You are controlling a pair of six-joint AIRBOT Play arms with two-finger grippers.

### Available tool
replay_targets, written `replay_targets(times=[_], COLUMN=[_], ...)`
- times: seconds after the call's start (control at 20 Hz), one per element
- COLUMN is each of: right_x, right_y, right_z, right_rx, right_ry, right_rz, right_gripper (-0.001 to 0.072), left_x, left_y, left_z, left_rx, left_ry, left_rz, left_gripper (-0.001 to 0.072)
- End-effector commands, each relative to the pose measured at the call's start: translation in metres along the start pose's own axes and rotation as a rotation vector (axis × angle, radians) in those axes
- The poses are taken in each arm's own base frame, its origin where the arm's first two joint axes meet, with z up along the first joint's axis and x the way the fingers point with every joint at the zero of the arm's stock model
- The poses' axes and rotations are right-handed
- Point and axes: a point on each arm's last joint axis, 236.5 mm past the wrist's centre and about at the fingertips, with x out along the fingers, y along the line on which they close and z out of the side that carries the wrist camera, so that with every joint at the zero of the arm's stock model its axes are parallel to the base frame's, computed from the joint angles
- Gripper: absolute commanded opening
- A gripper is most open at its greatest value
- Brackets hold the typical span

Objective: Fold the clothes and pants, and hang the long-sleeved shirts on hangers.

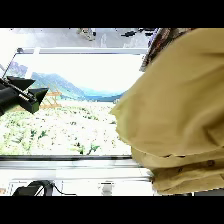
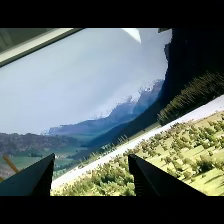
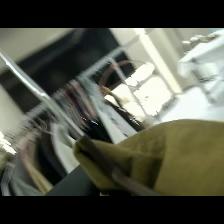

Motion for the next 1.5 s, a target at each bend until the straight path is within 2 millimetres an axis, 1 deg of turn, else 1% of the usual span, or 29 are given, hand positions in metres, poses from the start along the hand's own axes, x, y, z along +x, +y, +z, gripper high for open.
replay_targets(times=[0.0,0.1,0.25,0.4,0.5,0.7,0.85,0.95,1.0,1.15,1.25,1.35,1.45], right_x=[-0.048,-0.078,-0.122,-0.151,-0.164,-0.179,-0.184,-0.191,-0.197,-0.223,-0.233,-0.239,-0.245], right_y=[-0.017,-0.029,-0.043,-0.050,-0.059,-0.068,-0.083,-0.085,-0.084,-0.087,-0.101,-0.128,-0.158], right_z=[0.056,0.091,0.136,0.166,0.177,0.183,0.174,0.172,0.174,0.185,0.179,0.162,0.139], right_rx=[0.073,0.120,0.197,0.205,0.203,0.218,0.236,0.217,0.209,0.206,0.218,0.233,0.252], right_ry=[-0.120,-0.218,-0.356,-0.473,-0.526,-0.559,-0.525,-0.535,-0.551,-0.613,-0.596,-0.543,-0.475], right_rz=[0.092,0.141,0.224,0.269,0.248,0.217,0.136,0.087,0.072,0.021,-0.066,-0.223,-0.387], right_gripper=[0.0029,0.0029,0.0033,0.0033,0.0033,0.0033,0.0033,0.0033,0.0033,0.0033,0.0034,0.0034,0.0034], left_x=[0.000,0.000,0.000,0.000,0.000,0.000,0.000,0.000,0.000,0.000,0.000,0.000,0.000], left_y=[0.000,0.000,0.000,0.000,0.000,0.000,0.000,0.000,0.000,0.000,0.000,0.000,0.000], left_z=[0.000,0.000,0.000,0.000,0.000,0.000,0.000,0.000,0.000,0.000,0.000,0.000,0.000], left_rx=[-0.002,-0.001,-0.001,-0.001,-0.001,-0.001,-0.001,-0.002,-0.001,-0.001,-0.001,-0.002,-0.002], left_ry=[0.001,0.001,0.001,0.001,0.001,0.001,0.001,0.001,0.001,0.001,0.001,0.001,0.001], left_rz=[0.000,0.000,0.001,0.001,0.001,0.000,0.000,0.000,0.000,0.000,0.000,0.000,0.000], left_gripper=[0.0554,0.0554,0.0554,0.0553,0.0553,0.0553,0.0553,0.0553,0.0553,0.0553,0.0553,0.0553,0.0553])
